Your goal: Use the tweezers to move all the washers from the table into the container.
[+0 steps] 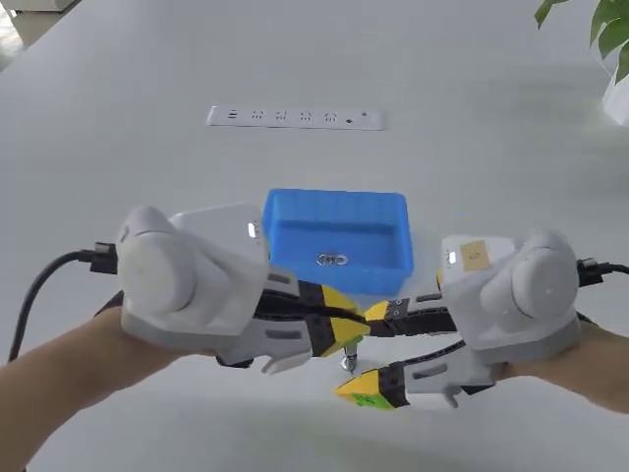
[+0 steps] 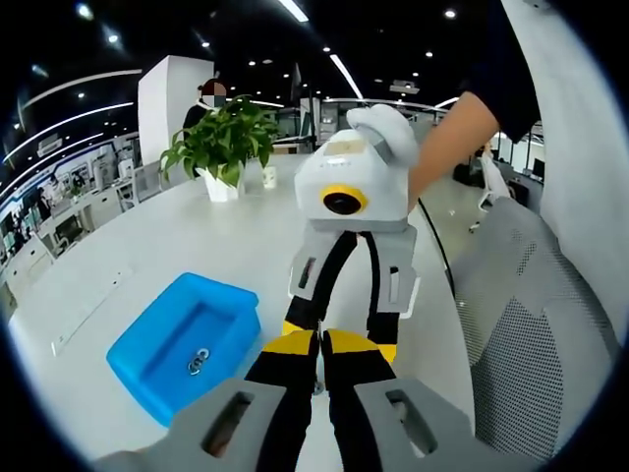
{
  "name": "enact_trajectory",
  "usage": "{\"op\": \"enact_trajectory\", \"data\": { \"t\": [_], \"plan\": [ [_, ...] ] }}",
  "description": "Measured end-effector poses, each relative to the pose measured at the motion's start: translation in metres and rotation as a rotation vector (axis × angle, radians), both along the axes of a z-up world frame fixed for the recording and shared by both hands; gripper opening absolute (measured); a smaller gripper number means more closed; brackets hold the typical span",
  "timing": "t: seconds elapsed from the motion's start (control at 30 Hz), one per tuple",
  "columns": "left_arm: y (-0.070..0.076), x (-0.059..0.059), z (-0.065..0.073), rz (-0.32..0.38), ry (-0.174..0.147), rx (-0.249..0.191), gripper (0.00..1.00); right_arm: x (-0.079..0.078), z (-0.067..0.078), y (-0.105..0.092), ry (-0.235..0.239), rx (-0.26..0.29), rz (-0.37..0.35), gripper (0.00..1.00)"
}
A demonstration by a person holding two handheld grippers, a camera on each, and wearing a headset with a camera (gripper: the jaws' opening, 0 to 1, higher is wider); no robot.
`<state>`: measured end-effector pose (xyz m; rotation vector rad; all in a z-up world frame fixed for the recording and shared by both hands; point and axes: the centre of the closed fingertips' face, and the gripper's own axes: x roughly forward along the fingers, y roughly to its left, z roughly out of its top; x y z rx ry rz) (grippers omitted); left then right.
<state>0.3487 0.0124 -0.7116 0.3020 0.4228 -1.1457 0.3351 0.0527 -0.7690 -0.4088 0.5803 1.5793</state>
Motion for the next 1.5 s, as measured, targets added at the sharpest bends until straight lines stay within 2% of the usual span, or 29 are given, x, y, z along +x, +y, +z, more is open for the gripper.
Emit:
{"op": "enact_trajectory", "data": {
  "t": [0.07,0.2,0.37,0.53,0.63,0.8,0.93,1.0,1.4,1.5],
  "plan": [
    [-0.0007,-0.0005,0.0,-0.001,0.0,0.001,0.06,-0.0007,-0.0022,0.002,0.009,-0.01,0.018,0.31],
    [-0.0011,-0.0008,-0.0005,-0.002,0.003,-0.002,0.06,-0.0016,-0.0059,0.002,0.015,-0.025,0.034,0.27],
    [-0.0025,-0.0012,-0.0006,-0.008,0.005,-0.001,0.06,-0.0012,-0.0075,0.0014,-0.007,-0.037,0.047,0.2],
    [-0.0034,-0.0017,-0.0009,-0.014,0.004,0.001,0.06,0.0038,-0.0076,0.0014,-0.009,-0.038,0.042,0.13],
    [-0.0023,-0.0005,-0.001,-0.01,0.0,0.008,0.06,0.0036,-0.0082,0.002,-0.015,-0.039,0.051,0.13],
    [0.0013,0.0025,-0.0013,0.001,-0.007,0.017,0.06,0.0054,-0.0088,0.0045,-0.058,-0.032,0.07,0.11],
    [0.0041,0.0038,-0.0019,0.004,-0.011,0.023,0.07,0.0063,-0.0083,0.0058,-0.052,-0.025,0.064,0.11],
    [0.0053,0.0046,-0.0022,0.01,0.001,0.016,0.07,0.0065,-0.0083,0.0061,-0.053,-0.025,0.064,0.11],
    [0.0038,0.0024,-0.0017,0.002,0.019,-0.002,0.07,0.0006,-0.0056,0.0105,-0.045,-0.002,0.061,0.11],
    [0.0044,0.0032,-0.0009,0.016,0.033,-0.012,0.08,0.0011,-0.0047,0.0109,-0.044,0.0,0.059,0.11]
  ]
}}
